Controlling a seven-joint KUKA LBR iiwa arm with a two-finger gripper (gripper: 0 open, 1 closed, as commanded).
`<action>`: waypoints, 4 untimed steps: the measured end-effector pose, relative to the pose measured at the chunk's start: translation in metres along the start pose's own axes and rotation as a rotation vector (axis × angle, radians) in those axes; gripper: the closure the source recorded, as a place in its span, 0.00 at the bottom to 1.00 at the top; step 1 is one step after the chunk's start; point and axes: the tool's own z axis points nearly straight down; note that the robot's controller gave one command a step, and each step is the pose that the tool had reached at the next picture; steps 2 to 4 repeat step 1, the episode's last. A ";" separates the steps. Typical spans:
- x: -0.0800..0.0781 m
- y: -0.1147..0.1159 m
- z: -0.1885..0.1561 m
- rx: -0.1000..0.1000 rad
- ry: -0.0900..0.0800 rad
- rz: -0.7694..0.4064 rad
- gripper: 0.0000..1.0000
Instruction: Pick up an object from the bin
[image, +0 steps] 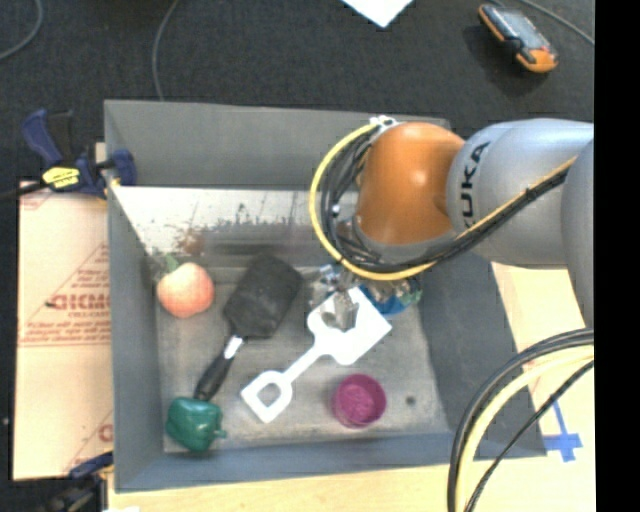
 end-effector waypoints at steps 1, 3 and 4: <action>-0.002 -0.001 -0.036 0.004 -0.007 0.003 1.00; -0.002 -0.001 -0.036 0.004 -0.007 0.003 1.00; -0.002 -0.001 -0.036 0.004 -0.007 0.003 1.00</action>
Offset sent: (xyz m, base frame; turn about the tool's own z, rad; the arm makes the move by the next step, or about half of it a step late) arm 0.0017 -0.0003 0.0682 0.0021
